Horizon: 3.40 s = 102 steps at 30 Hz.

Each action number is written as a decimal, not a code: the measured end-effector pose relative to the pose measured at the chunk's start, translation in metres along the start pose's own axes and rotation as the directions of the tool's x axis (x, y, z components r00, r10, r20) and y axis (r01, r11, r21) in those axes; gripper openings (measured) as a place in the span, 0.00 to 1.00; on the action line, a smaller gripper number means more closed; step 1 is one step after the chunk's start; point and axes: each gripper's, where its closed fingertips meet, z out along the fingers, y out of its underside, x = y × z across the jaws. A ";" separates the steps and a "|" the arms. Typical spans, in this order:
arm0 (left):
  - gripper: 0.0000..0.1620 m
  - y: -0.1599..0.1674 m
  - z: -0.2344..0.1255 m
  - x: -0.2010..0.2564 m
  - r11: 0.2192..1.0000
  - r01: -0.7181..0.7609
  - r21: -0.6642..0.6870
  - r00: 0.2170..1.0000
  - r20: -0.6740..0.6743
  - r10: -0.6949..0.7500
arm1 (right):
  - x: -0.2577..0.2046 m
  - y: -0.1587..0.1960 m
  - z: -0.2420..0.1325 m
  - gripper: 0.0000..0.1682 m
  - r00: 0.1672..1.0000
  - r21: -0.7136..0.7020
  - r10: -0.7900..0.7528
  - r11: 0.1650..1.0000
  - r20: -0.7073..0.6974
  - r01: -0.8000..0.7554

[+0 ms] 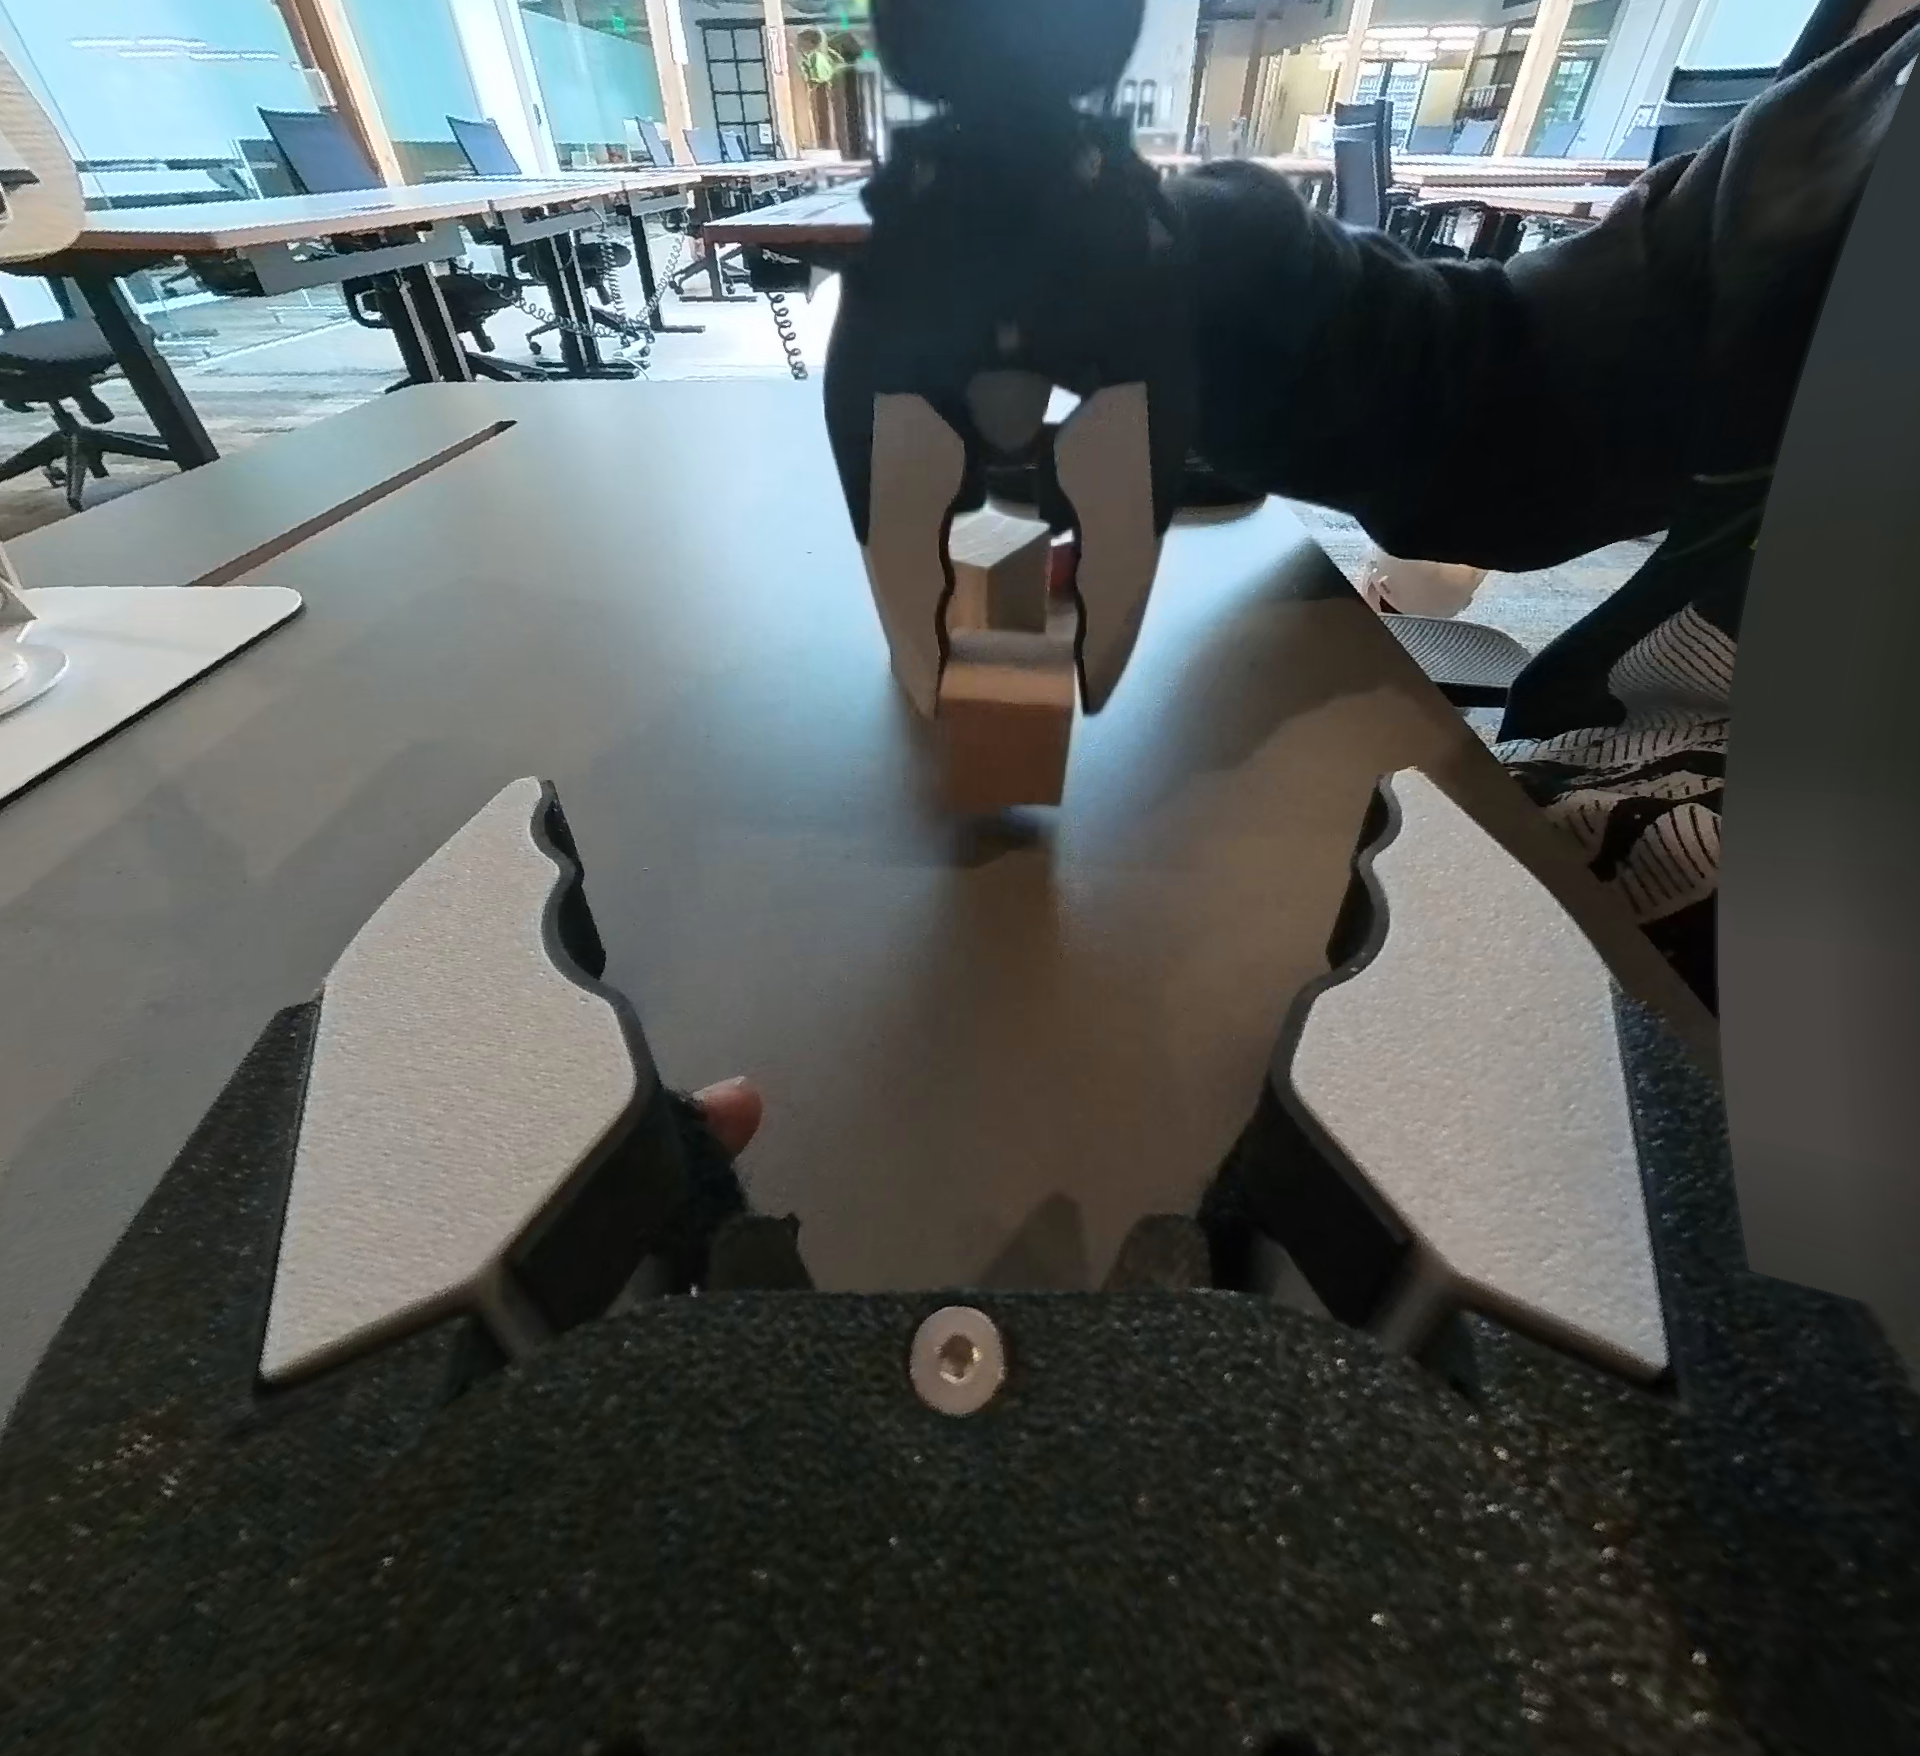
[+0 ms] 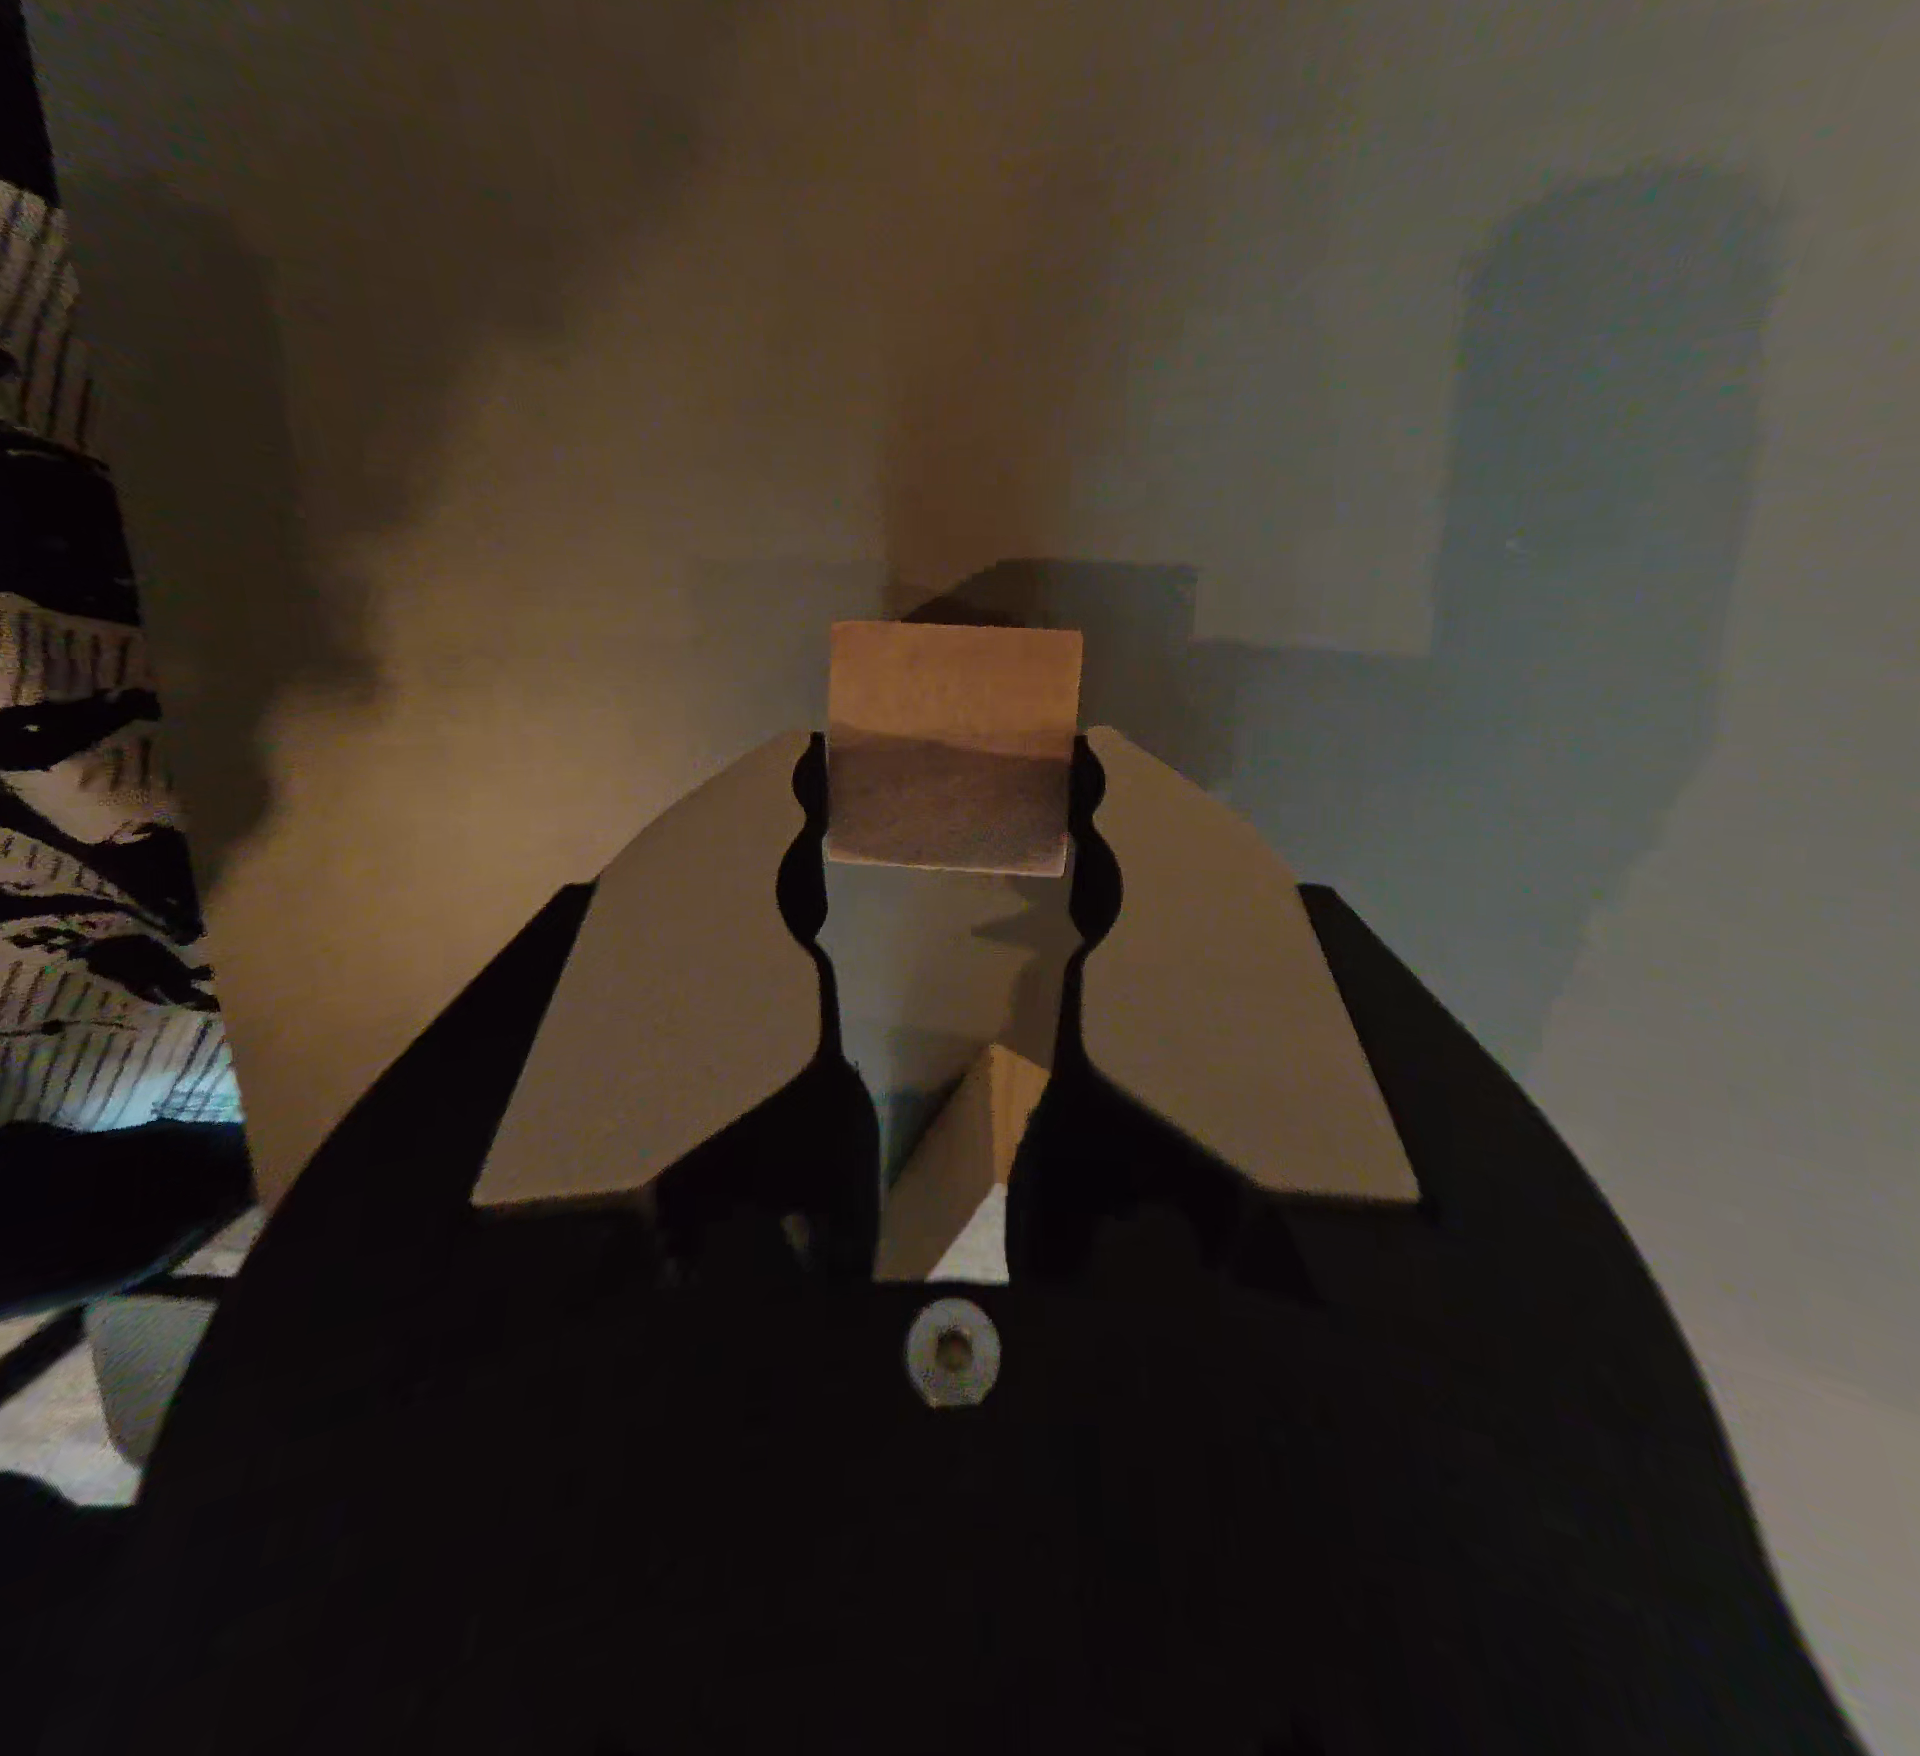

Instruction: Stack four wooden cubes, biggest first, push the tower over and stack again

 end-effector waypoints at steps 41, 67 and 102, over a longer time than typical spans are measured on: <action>0.83 0.000 0.000 -0.002 1.000 0.002 0.001 1.000 0.011 -0.002 | 0.017 0.080 -0.080 0.27 0.900 0.133 0.418 0.906 -0.121 -0.402; 0.83 0.000 0.000 -0.002 1.000 -0.002 0.001 1.000 0.023 0.001 | -0.023 0.168 -0.059 0.27 0.723 0.261 0.659 0.749 -0.207 -0.608; 0.82 0.001 0.000 0.000 1.000 0.002 -0.007 1.000 0.010 -0.002 | 0.017 0.072 -0.112 0.16 0.885 0.241 0.435 0.889 -0.169 -0.391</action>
